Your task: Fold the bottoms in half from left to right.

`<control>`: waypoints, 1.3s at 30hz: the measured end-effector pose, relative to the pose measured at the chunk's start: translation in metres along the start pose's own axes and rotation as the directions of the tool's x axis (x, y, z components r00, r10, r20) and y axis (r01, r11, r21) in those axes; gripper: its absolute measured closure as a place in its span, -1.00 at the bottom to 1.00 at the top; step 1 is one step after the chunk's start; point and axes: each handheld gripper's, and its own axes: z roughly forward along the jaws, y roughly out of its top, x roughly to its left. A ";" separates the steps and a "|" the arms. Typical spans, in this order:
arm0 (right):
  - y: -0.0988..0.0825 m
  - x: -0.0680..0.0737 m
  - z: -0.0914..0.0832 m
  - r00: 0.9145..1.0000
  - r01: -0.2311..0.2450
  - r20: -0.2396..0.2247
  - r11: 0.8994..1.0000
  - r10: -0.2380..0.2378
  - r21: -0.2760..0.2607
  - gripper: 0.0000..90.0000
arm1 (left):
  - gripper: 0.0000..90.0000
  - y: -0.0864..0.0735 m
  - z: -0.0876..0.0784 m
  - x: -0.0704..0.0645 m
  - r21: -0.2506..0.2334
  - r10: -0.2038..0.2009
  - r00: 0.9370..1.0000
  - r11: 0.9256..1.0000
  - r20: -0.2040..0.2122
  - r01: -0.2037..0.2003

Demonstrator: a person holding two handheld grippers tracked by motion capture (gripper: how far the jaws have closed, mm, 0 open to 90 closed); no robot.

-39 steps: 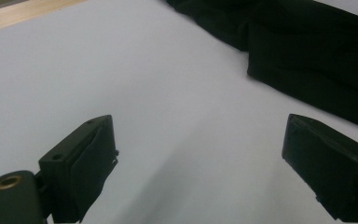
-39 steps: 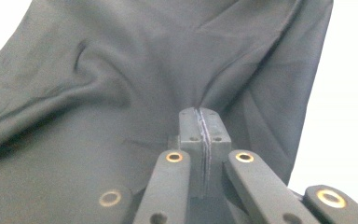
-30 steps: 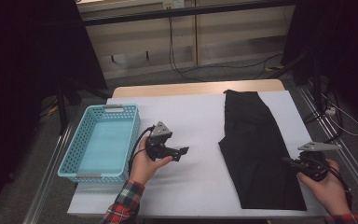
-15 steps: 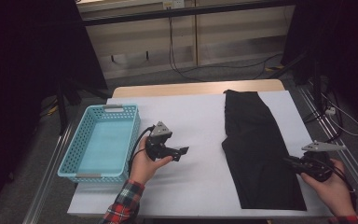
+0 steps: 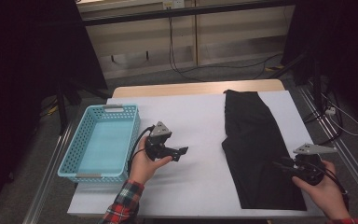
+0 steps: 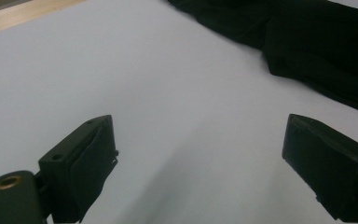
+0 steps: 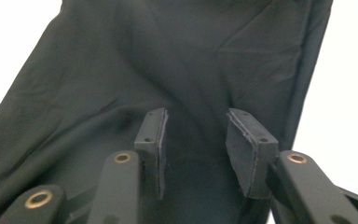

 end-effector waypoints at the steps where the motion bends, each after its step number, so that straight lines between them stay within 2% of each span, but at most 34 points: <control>1: -0.001 0.001 0.000 1.000 0.004 -0.001 1.000 -0.004 0.002 0.36 | -0.79 0.000 0.000 0.000 0.000 -0.003 1.000 1.000 0.001 0.003; 2: -0.001 0.001 0.000 1.000 0.006 -0.004 1.000 -0.006 0.004 0.37 | -0.79 0.000 0.000 0.000 0.002 0.008 1.000 1.000 -0.003 -0.008; 9: -0.006 0.002 -0.001 1.000 0.012 -0.014 1.000 -0.012 0.012 0.38 | -0.79 0.000 0.000 0.000 0.001 0.002 1.000 1.000 0.002 -0.002; 17: -0.012 0.009 0.001 0.999 0.037 -0.038 0.998 -0.035 0.050 0.49 | -0.79 0.000 0.000 0.001 0.001 0.004 1.000 1.000 -0.002 -0.004; 23: -0.012 0.010 0.002 0.998 0.053 -0.037 0.997 -0.051 0.050 0.56 | -0.79 -0.002 0.000 0.002 0.004 -0.006 1.000 1.000 -0.001 0.006; 31: -0.012 0.012 0.002 0.994 0.094 -0.056 0.994 -0.091 0.055 0.97 | -0.80 -0.002 0.001 0.001 0.005 -0.015 1.000 1.000 0.002 0.015; 39: -0.011 0.012 0.001 0.994 0.095 -0.065 0.994 -0.091 0.059 1.00 | -0.80 -0.002 -0.001 0.003 0.003 -0.006 1.000 1.000 0.000 0.006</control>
